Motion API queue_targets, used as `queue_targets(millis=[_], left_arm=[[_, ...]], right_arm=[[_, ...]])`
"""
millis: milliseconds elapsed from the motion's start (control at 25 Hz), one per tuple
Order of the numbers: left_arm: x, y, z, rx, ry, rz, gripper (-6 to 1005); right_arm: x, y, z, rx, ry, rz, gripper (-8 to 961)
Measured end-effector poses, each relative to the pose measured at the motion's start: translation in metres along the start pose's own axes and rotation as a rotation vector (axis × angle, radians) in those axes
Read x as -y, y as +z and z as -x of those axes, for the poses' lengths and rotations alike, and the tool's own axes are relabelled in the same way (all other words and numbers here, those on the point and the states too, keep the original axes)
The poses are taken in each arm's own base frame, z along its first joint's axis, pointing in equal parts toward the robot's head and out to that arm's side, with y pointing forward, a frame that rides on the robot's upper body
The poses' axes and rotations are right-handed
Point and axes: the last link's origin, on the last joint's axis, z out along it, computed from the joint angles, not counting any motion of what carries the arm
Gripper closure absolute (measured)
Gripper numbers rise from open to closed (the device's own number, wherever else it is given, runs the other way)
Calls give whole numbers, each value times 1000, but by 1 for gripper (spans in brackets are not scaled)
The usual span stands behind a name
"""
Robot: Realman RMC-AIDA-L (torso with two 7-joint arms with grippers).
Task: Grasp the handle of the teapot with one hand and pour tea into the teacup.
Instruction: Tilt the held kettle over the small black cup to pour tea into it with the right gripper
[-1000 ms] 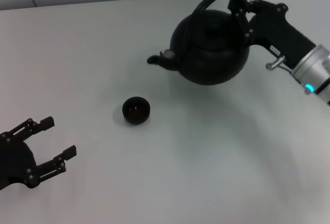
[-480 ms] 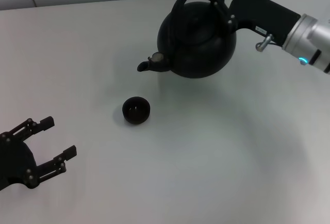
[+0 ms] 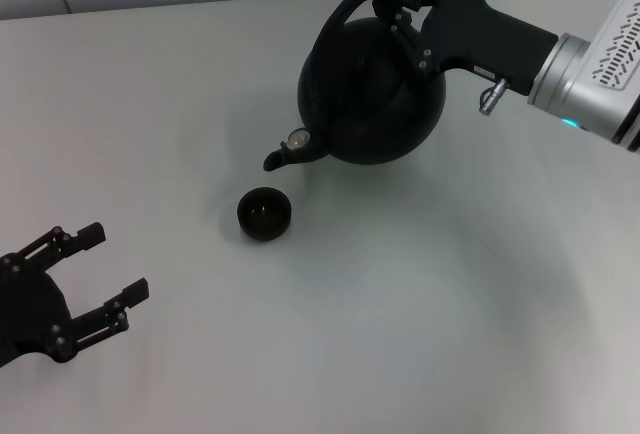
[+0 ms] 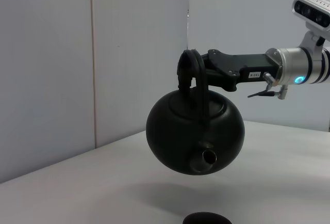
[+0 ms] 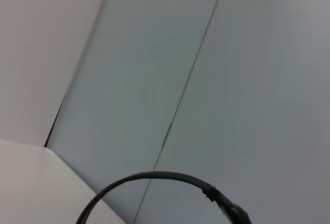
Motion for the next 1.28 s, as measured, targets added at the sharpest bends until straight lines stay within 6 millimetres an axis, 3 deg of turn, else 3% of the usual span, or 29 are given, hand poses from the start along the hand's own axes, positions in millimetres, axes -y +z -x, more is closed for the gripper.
queue_targets(millis=[440,1280], left_arm=[[0,0,0,-2,1,0,191],[2,4,-2,-16,-2,-6,191]], right_arm=[[-1,12,5,-1,-166,42,871],[-3,27,11,-15,-328,134,871]])
